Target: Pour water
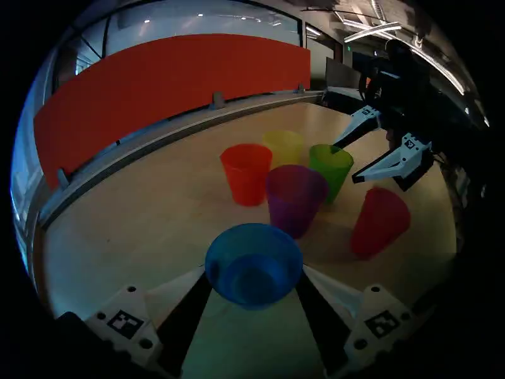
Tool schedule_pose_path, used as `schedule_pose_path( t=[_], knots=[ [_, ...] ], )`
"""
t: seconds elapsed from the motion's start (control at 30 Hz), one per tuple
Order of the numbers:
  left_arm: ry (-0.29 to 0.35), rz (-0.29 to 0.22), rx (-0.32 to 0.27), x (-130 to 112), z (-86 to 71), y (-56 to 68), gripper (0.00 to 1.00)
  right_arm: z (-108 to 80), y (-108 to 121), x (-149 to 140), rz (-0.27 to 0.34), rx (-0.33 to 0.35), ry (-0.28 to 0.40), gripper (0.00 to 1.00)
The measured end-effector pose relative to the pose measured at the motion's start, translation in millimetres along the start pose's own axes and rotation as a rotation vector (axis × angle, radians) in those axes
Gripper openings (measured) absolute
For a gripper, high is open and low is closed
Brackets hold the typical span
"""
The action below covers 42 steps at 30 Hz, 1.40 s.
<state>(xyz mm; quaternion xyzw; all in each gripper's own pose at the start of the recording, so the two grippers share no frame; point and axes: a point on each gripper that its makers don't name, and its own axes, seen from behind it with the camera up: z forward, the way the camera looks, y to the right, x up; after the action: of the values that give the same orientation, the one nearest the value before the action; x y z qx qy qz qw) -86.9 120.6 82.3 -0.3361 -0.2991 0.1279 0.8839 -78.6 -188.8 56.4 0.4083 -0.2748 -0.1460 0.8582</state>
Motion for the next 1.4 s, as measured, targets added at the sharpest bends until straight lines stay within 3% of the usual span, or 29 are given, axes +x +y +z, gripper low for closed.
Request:
schedule_pose_path(
  t=[0.5, 0.7, 1.03, 1.4],
  knots=[
    [0.006, -0.011, -0.001, 1, -0.2, -0.1, 0.85, 26.7, 1, 2, 0.007, 0.009, -0.003, 0.99],
    [0.006, -0.012, -0.001, 0, -0.9, -0.6, 0.85, 29.7, 1, 0, 0.014, 0.007, -0.006, 0.94],
    [0.025, -0.013, 0.005, 9, -6.4, -1.8, 0.85, 24.2, 1, 11, 0.035, 0.006, 0.030, 0.88],
    [0.077, -0.017, 0.030, 28, -24.6, -3.8, 0.85, -1.2, 0, 34, 0.022, -0.005, 0.086, 0.88]
  ],
)
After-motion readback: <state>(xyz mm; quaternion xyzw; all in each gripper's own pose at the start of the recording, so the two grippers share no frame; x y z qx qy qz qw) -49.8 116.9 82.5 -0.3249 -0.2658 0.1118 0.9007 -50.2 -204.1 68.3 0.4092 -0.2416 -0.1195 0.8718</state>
